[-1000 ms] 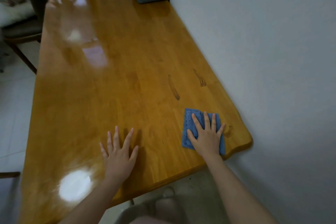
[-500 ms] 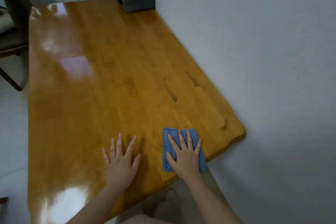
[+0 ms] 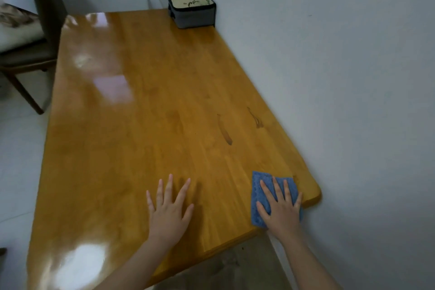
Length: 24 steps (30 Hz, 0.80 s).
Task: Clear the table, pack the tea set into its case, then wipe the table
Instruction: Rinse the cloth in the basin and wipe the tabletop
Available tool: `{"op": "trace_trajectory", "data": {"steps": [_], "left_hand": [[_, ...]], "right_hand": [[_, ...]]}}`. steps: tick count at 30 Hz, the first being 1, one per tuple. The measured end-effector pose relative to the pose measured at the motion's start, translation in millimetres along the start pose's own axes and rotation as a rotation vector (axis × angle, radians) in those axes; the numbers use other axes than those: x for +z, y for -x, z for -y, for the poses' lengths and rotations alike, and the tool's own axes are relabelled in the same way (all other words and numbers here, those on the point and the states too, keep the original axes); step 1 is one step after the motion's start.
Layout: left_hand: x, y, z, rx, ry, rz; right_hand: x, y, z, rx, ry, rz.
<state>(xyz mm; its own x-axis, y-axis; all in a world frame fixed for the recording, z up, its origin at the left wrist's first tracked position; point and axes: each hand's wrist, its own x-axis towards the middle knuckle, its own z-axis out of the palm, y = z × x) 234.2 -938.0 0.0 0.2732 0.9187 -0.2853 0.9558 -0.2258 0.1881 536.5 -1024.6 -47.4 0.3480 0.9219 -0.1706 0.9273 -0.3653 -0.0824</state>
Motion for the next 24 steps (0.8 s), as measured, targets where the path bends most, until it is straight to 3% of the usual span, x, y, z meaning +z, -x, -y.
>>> {"op": "trace_trajectory", "data": {"steps": [6,11,24], "left_hand": [[18,-17,-51,-0.128,0.079,-0.068],[23,-46,-89,-0.227,0.119,-0.094],[20,-62,-96,-0.46,0.22,-0.158]], "right_hand": [[-11,-27,-58,-0.073,0.017,0.025],[-17,-66,-64,-0.164,0.053,0.034],[-22,-132,15,-0.473,0.019,0.031]]}}
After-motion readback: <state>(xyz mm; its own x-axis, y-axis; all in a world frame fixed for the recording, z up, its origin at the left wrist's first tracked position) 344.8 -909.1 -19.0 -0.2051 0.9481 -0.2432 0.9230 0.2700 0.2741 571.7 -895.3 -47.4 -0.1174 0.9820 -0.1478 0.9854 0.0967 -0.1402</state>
